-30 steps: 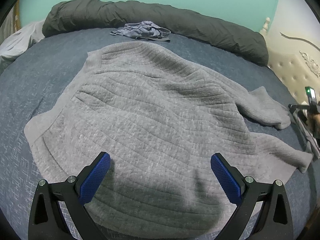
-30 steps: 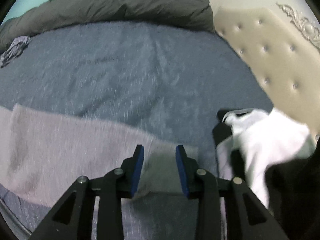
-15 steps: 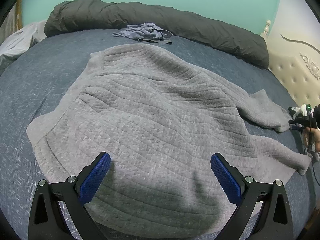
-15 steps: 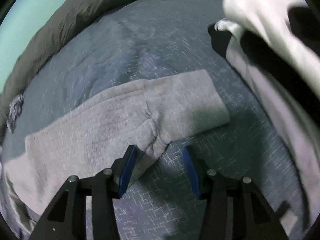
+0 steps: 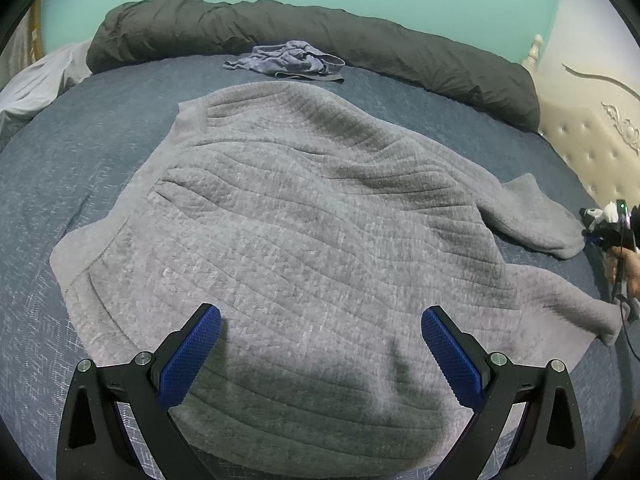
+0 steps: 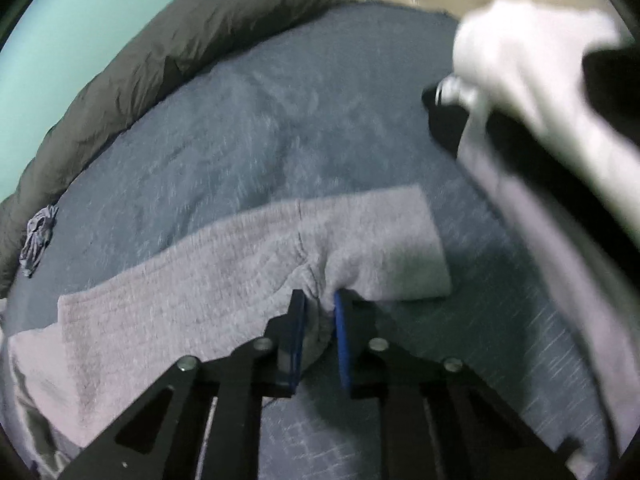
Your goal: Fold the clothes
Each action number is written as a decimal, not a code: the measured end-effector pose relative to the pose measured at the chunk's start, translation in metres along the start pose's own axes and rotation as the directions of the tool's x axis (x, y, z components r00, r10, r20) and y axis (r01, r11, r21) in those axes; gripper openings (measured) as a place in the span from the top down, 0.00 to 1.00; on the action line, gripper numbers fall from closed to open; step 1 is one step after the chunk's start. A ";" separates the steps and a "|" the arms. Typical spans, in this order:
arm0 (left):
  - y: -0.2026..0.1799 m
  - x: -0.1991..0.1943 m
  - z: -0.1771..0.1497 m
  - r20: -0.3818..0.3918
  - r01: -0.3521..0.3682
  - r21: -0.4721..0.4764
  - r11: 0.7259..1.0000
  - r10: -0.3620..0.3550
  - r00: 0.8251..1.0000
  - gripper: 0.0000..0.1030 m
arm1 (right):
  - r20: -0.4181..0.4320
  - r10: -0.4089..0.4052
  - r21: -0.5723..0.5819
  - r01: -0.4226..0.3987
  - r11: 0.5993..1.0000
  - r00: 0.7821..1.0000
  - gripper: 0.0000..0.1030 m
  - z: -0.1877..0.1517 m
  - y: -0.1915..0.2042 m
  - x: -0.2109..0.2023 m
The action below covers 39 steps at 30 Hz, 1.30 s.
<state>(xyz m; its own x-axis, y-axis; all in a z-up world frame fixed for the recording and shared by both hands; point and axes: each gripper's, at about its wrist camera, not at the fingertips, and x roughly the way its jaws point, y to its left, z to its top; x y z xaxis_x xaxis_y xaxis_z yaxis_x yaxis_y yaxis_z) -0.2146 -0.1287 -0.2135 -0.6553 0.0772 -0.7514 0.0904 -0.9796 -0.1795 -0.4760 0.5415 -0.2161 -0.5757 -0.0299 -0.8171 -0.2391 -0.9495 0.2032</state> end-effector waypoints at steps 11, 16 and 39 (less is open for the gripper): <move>0.003 0.004 0.001 -0.004 -0.010 -0.001 1.000 0.010 1.000 0.01 | 0.011 -0.124 -0.073 0.124 0.990 0.992 0.79 0.016 -0.003 0.008; 0.008 -0.001 0.003 0.010 -0.010 -0.011 1.000 0.010 1.000 0.01 | -0.016 -0.179 -0.131 0.176 0.976 0.984 0.68 0.004 0.002 0.005; 0.087 -0.087 -0.011 0.065 0.037 -0.244 0.969 -0.022 0.998 0.00 | -0.080 0.306 -0.254 -0.317 0.914 0.949 0.55 -0.154 0.166 -0.145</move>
<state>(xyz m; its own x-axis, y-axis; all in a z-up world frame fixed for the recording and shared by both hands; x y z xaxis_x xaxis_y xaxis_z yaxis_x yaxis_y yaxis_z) -0.1416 -0.2185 -0.1700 -0.7048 0.0862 -0.7041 0.2462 -0.9012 -0.3567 -0.3119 0.3401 -0.1473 -0.5571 -0.3442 -0.7558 0.1625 -0.9376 0.3073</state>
